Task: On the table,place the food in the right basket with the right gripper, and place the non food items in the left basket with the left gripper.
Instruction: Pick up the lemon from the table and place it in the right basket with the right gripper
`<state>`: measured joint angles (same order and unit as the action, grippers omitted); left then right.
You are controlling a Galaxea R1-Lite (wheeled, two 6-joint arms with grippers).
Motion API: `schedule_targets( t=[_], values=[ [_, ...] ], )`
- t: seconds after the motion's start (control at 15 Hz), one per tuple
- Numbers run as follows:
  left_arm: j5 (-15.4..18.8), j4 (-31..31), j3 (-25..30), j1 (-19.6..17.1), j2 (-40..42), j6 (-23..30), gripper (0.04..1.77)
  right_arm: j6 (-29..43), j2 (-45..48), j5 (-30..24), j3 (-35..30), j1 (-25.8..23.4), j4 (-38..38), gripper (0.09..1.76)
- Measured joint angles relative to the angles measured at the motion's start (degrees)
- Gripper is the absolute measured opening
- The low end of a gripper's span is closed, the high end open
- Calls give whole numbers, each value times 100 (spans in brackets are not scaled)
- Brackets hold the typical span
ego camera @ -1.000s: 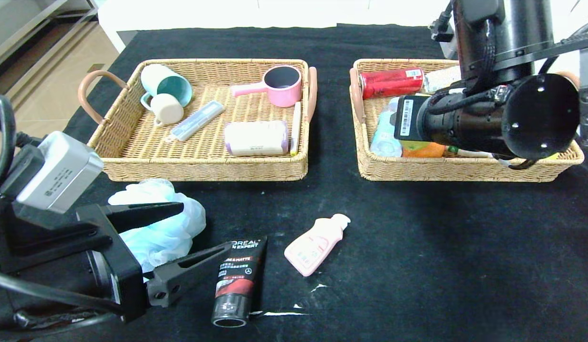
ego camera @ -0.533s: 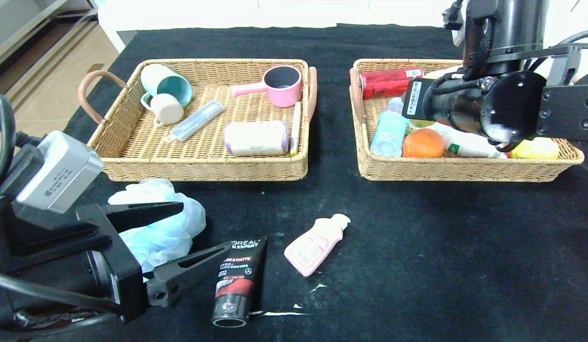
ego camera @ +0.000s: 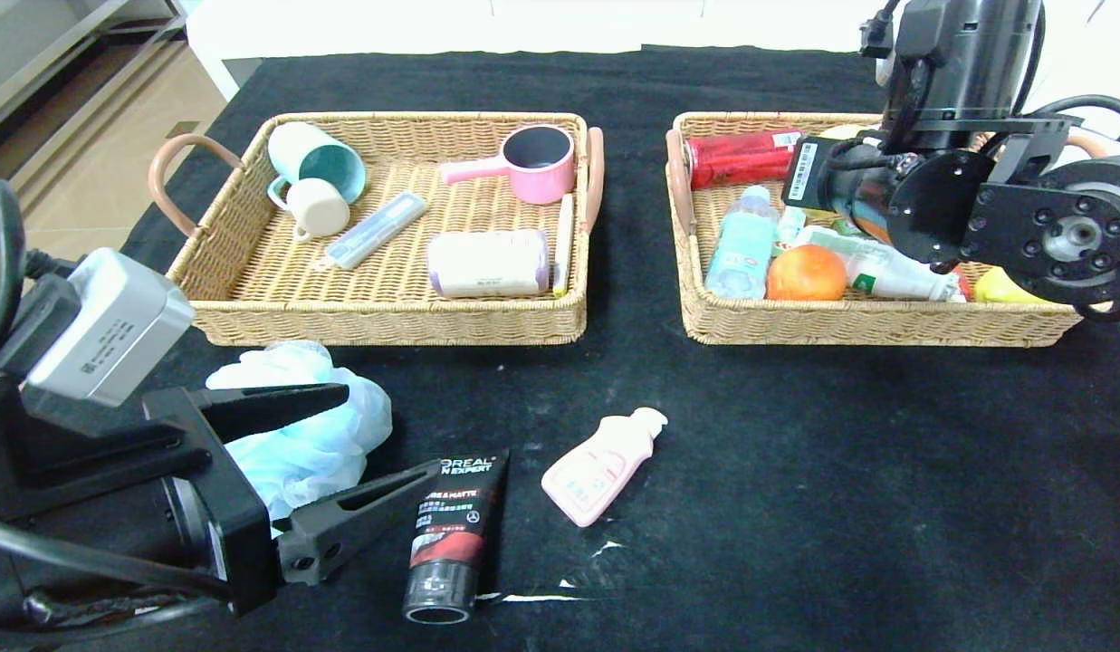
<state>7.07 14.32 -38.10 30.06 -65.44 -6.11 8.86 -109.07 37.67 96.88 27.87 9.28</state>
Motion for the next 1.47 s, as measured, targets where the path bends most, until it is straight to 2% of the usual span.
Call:
schedule_targets(
  t=[0.4,0.67,1.0,1.2,1.47],
  values=[
    [0,0,-5,0,1,-1,172,-62,-116,0,-2,-54,190,106],
    [0,0,1,0,1,-1,172,-60,-118,0,-22,-48,196,133],
    [1,-2,4,-27,12,-9,172,-44,-20,-29,-165,63,185,151],
    [6,2,-18,-104,61,-20,172,-71,293,-157,-589,369,180,157],
    [9,-16,-16,-115,91,-117,172,-344,929,-549,-1395,1172,194,163]
  ],
)
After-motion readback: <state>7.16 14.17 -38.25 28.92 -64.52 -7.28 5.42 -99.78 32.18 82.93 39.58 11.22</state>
